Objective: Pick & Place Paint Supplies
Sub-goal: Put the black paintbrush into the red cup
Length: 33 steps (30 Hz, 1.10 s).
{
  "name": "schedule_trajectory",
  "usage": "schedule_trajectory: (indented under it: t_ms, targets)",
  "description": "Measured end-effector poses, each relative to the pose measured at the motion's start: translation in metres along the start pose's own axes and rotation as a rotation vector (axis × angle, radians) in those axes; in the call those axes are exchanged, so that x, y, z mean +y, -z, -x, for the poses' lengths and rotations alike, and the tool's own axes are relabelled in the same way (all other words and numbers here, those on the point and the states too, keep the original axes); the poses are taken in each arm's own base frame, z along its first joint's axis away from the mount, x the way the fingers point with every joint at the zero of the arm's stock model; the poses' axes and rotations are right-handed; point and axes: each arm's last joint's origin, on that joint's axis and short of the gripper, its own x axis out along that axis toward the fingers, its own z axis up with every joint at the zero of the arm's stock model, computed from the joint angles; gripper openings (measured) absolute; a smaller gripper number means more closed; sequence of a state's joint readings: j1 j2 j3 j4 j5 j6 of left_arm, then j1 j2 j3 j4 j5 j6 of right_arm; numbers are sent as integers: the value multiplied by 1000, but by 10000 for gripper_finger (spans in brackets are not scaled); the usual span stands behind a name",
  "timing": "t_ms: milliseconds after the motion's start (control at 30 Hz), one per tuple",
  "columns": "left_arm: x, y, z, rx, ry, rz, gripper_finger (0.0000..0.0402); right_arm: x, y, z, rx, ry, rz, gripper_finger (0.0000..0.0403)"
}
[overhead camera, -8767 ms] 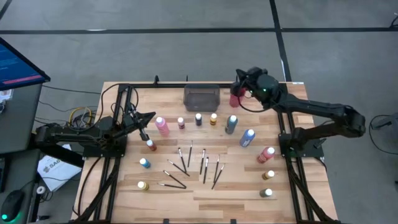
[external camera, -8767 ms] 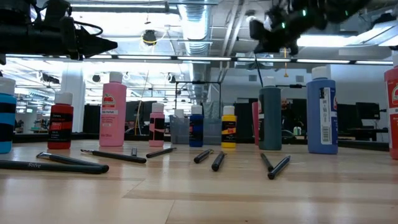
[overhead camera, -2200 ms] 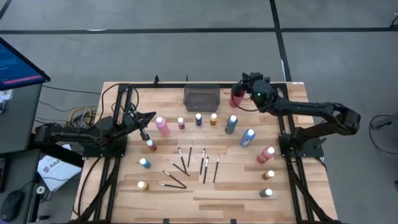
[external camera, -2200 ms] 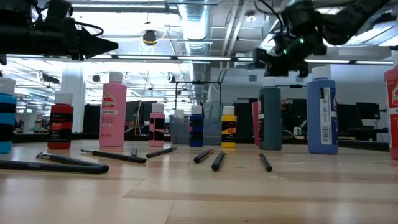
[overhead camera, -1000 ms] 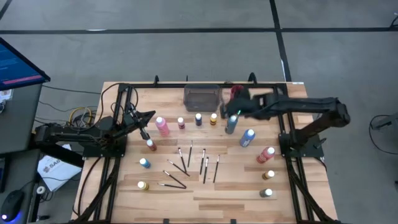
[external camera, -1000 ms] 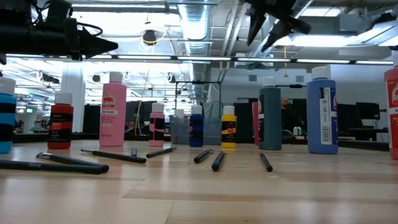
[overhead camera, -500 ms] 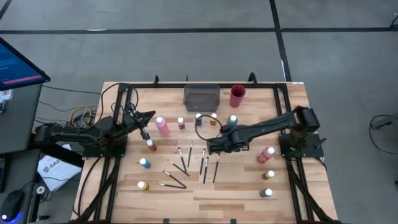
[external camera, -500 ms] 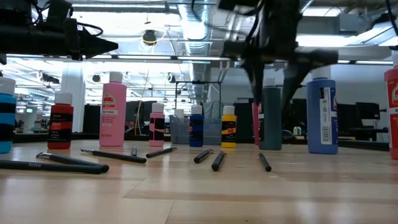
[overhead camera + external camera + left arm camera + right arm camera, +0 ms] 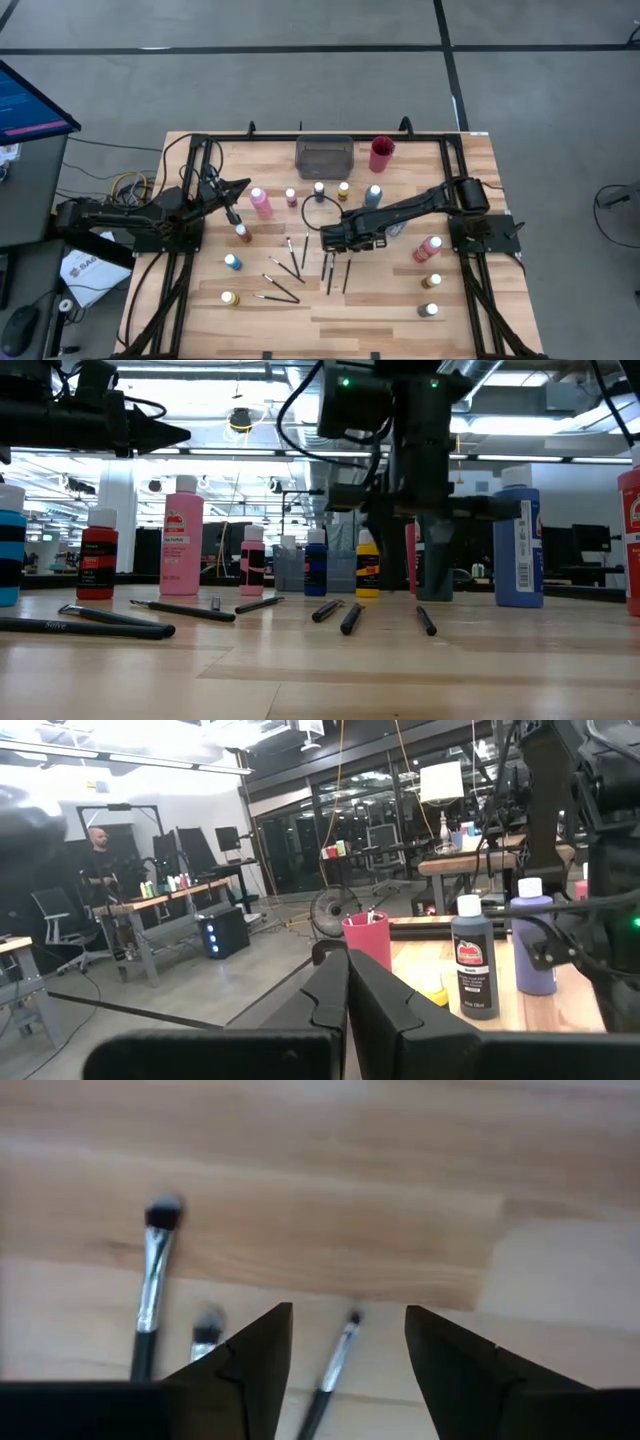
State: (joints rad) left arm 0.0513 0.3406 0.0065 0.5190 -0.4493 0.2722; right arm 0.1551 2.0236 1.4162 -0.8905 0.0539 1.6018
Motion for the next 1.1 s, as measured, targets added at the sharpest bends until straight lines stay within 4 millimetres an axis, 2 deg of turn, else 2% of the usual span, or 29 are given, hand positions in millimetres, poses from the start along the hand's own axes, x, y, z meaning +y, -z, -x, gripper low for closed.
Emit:
schedule_trajectory:
  t_ms: [167,233,400,633,833,1000,1100]
  targets:
    - [0,0,0,3,0,-2,3,6,3,-17,38,-3,8,184]
    - [0,0,0,4,0,-2,3,6,3,-19,58,6,8,174]
    - [0,1,0,6,-2,-3,3,5,3,-23,64,34,7,123]
    - [0,1,0,6,-2,-3,3,3,3,-24,75,50,14,18]
    - [0,1,0,6,-2,-3,3,1,4,-24,75,70,53,3]
    - [0,1,0,6,-1,-3,3,-4,4,-8,4,55,78,1]
    - [0,1,0,6,-1,-3,3,-6,1,17,-68,-10,78,0]
